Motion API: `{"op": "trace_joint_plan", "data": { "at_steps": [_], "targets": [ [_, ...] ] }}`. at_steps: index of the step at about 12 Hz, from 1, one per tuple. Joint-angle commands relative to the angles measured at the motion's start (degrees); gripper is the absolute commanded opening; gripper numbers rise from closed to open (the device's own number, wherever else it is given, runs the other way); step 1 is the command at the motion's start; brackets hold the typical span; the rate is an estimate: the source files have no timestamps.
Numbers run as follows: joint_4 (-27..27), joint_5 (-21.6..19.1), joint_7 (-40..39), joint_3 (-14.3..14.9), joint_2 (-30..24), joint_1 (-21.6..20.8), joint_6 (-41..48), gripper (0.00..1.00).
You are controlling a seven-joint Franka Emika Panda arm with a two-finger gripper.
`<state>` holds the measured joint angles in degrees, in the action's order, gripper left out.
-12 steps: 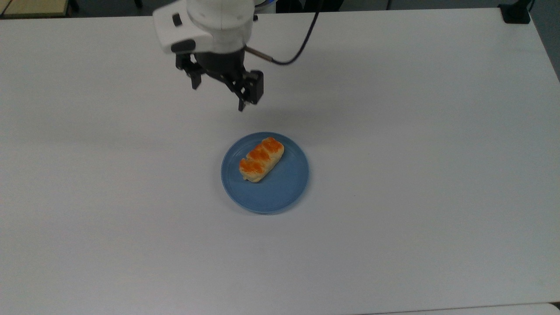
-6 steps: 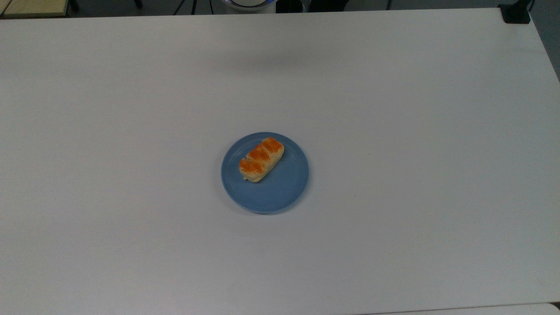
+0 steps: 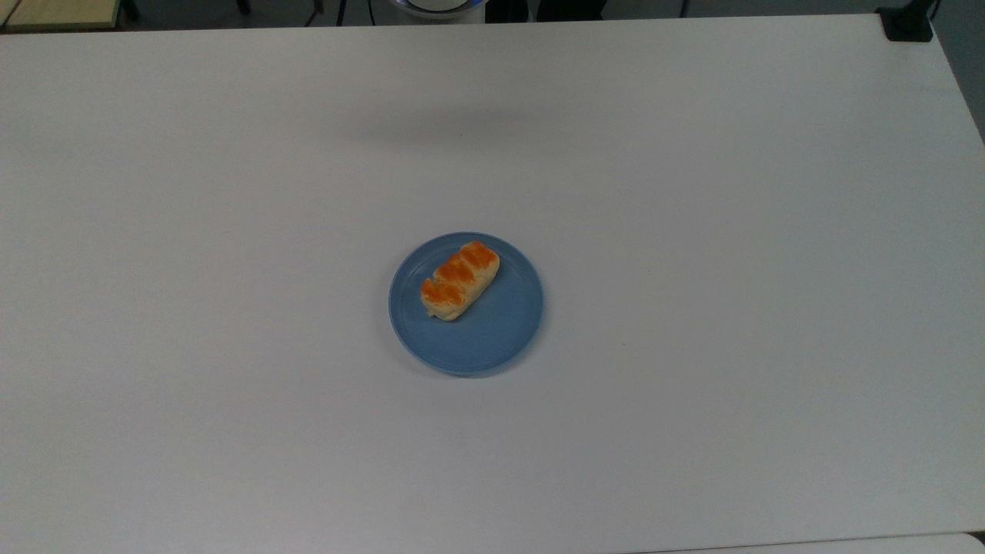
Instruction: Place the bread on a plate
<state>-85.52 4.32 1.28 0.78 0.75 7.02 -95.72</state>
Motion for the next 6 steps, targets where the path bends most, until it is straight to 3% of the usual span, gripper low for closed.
{"op": "trace_joint_plan", "data": {
  "at_steps": [1,3,6],
  "targets": [
    [-3.9,-0.3,3.8,0.8,-0.8,-2.6,-3.9,1.00],
    [-4.1,-0.4,4.6,0.4,-0.6,-2.9,-3.7,1.00],
    [-4.6,-0.2,6.8,1.2,-0.5,-6.7,-3.2,1.00]
  ]
}}
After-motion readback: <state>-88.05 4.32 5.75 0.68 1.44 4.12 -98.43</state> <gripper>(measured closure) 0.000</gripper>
